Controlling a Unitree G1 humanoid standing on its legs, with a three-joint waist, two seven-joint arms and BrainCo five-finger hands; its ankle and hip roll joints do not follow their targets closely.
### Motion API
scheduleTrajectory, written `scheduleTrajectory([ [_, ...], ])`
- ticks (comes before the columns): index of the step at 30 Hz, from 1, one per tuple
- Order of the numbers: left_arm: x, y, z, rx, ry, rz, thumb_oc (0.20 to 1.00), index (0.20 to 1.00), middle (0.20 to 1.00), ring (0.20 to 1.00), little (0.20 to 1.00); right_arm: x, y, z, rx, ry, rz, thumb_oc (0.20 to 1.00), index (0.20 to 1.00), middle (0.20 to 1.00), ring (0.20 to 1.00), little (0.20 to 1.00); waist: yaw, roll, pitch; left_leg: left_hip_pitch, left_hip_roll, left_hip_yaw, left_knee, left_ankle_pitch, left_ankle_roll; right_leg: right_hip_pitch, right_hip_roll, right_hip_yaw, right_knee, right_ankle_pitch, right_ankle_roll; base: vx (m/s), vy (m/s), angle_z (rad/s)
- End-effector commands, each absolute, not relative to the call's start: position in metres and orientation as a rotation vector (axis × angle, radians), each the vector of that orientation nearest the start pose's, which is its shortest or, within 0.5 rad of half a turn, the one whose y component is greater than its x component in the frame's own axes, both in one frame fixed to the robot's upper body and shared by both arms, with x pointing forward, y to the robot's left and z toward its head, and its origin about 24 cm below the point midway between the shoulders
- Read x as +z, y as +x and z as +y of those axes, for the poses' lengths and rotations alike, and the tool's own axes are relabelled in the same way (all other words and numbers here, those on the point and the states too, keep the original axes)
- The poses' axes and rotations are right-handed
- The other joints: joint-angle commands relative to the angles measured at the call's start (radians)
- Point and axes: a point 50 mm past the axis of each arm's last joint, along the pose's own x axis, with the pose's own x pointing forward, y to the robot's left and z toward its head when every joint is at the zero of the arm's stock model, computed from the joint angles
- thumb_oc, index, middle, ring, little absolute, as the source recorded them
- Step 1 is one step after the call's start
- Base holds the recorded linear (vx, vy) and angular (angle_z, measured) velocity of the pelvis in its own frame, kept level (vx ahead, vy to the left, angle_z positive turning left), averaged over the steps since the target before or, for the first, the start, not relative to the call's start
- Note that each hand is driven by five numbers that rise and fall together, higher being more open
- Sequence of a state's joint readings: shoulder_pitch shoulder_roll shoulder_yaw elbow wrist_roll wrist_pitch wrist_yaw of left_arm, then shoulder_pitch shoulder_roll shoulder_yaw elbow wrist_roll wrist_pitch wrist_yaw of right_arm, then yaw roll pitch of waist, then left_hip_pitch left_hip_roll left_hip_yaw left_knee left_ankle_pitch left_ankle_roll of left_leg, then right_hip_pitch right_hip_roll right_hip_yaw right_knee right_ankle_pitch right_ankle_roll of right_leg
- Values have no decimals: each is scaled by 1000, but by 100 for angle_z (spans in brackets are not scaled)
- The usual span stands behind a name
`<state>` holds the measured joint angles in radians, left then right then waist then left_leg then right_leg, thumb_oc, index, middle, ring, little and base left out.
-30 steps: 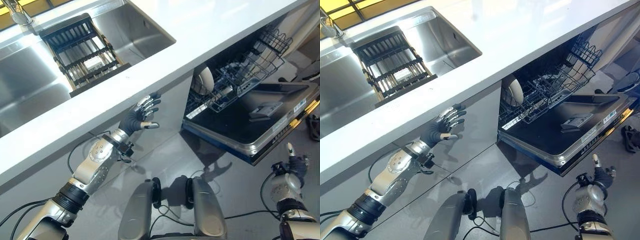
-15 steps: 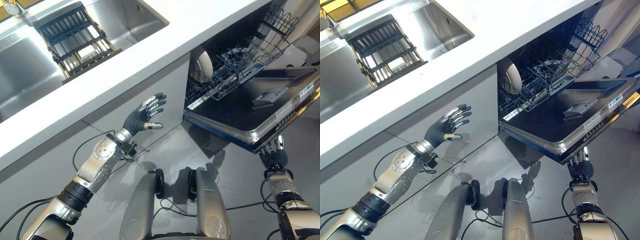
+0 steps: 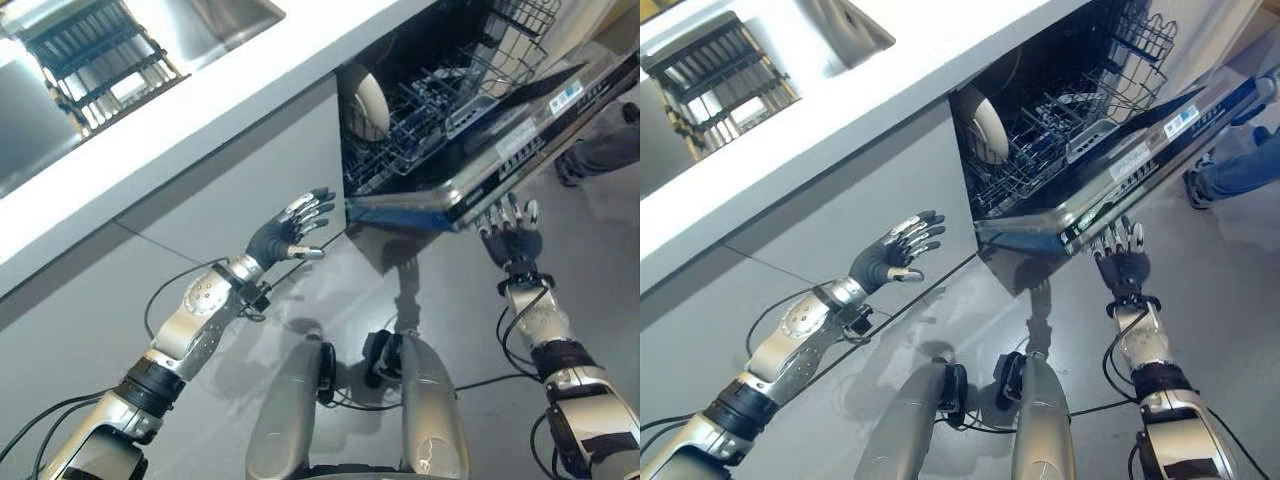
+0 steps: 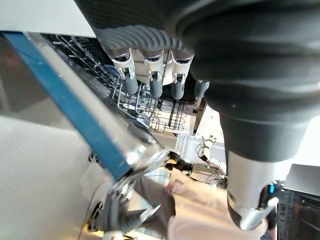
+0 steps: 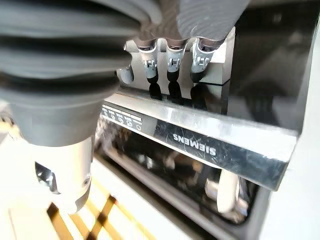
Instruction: Pick up plates and place into dishwasher.
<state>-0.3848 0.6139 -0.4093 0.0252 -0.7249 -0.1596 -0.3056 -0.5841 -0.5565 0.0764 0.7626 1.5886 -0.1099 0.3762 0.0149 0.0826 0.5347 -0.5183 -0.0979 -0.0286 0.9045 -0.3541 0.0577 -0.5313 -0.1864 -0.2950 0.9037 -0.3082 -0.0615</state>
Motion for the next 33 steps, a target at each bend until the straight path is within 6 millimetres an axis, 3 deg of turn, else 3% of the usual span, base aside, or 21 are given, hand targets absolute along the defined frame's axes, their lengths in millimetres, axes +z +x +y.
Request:
scheduleTrajectory([
  [1, 148, 282, 135, -792, -38, -331, 1000, 1000, 1000, 1000, 1000, 233, 379, -243, 389, 902, -579, 1000, 1000, 1000, 1000, 1000, 71, -1, -46, 14, -4, 63, 34, -15, 51, 43, 24, 135, 5, 53, 11, 71, -22, 54],
  [10, 142, 283, 137, -792, -17, -292, 1000, 1000, 1000, 1000, 1000, 214, 378, -264, 260, 903, -530, 1000, 1000, 1000, 1000, 1000, 77, -12, -67, 41, 0, 53, 39, -29, 52, 82, 21, 132, -3, 41, 4, 46, -3, 25],
  [17, 132, 284, 134, -791, 16, -258, 1000, 1000, 1000, 1000, 1000, 175, 373, -277, 115, 889, -414, 1000, 1000, 1000, 1000, 1000, 73, -30, -96, 95, 16, 51, -15, -17, 47, 137, 27, 128, -46, 46, 5, 41, 15, 31],
  [24, 95, 285, 132, -775, 33, -111, 1000, 1000, 1000, 1000, 1000, 98, 358, -279, -84, 885, -196, 1000, 1000, 1000, 1000, 1000, 62, -53, -177, 226, 31, 44, -240, 63, 31, 268, 59, 135, -247, 106, 23, 70, 23, -6],
  [29, 42, 276, 128, -742, 51, 65, 1000, 1000, 1000, 1000, 1000, 32, 334, -254, -174, 886, 10, 1000, 1000, 1000, 1000, 1000, 40, -72, -255, 352, 49, 54, -452, 148, 8, 384, 93, 152, -453, 169, 48, 90, 30, -10],
  [31, 18, 269, 129, -707, 47, 159, 1000, 1000, 1000, 1000, 1000, 6, 319, -242, -203, 886, 99, 1000, 1000, 1000, 1000, 1000, 31, -79, -285, 399, 52, 58, -527, 180, 1, 428, 104, 160, -533, 194, 58, 98, 24, -7],
  [33, -14, 255, 131, -663, 22, 279, 1000, 1000, 1000, 1000, 1000, -31, 292, -224, -205, 887, 227, 1000, 1000, 1000, 1000, 1000, 19, -82, -323, 460, 54, 60, -639, 229, -8, 480, 118, 175, -639, 232, 72, 106, 36, -11],
])
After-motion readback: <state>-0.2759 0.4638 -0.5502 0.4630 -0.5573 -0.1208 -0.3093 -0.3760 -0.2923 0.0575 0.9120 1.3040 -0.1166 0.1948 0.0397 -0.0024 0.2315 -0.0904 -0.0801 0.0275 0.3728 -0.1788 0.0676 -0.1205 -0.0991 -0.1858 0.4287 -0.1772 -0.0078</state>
